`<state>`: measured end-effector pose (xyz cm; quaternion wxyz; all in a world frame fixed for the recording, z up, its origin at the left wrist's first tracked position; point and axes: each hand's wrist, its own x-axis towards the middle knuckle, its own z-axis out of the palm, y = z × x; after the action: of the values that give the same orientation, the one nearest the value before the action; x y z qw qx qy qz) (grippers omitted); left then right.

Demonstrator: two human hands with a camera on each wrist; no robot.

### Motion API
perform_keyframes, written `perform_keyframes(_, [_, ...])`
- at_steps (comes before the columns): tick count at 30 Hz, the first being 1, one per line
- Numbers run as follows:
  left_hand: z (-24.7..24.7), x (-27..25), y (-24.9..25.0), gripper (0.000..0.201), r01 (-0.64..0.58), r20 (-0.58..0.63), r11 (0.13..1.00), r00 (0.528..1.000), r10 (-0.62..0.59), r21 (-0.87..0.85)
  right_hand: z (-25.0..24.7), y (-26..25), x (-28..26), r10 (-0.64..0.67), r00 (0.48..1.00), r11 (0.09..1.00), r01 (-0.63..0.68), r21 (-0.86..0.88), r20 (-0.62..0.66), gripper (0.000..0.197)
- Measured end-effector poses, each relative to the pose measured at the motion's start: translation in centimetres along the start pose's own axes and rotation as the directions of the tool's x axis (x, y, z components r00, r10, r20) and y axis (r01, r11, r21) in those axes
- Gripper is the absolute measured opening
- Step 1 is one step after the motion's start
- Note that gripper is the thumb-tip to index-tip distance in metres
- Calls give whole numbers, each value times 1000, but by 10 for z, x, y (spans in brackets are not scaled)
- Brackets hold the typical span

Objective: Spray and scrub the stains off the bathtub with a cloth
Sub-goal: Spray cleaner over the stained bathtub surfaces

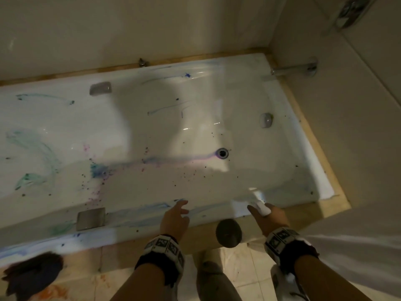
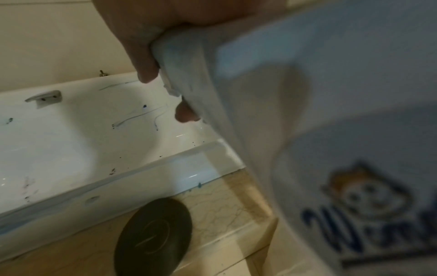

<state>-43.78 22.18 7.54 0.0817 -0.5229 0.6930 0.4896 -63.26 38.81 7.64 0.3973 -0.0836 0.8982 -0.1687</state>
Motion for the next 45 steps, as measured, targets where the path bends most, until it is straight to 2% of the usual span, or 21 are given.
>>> perform_keyframes(7, [16,3,27,42,-39,18,999,999,39,4,-28,23,20,1,992,996,11,87,-128,42])
perform_keyframes(11, [12,3,36,43,-62,4,998,998,62,-11,-44,35,23,90,978,992,-71,103,-191,47])
perform_keyframes(16, [-9,11,46,43,-88,-63,993,994,84,-75,-54,33,21,178,938,967,-111,229,-298,46])
perform_keyframes(20, [-11,15,57,44,-127,-51,990,991,124,-62,-60,37,26,349,870,908,-222,356,-348,86])
perform_keyframes(23, [-9,16,63,45,-157,-9,984,988,157,-88,-77,24,22,341,858,900,-178,399,-385,72])
perform_keyframes(26, [-20,22,70,47,-158,39,985,986,161,-64,-89,16,24,371,822,872,-149,467,-431,67])
perform_keyframes(29, [-37,32,76,45,-177,-16,977,984,177,-121,-103,1,29,368,800,840,-67,538,-474,48])
perform_keyframes(31, [-46,40,84,43,-185,-57,976,982,179,-116,-113,-9,37,351,792,836,-24,548,-500,47])
perform_keyframes(37, [-46,67,126,44,-191,-35,972,982,188,-139,-133,-36,68,229,843,872,45,488,-488,47])
perform_keyframes(41, [-37,92,153,45,-178,-24,961,984,177,-211,-153,-56,91,218,822,876,72,476,-525,49])
perform_keyframes(45, [-33,111,170,46,-169,-52,949,986,161,-267,-170,-79,116,154,851,858,137,496,-502,43])
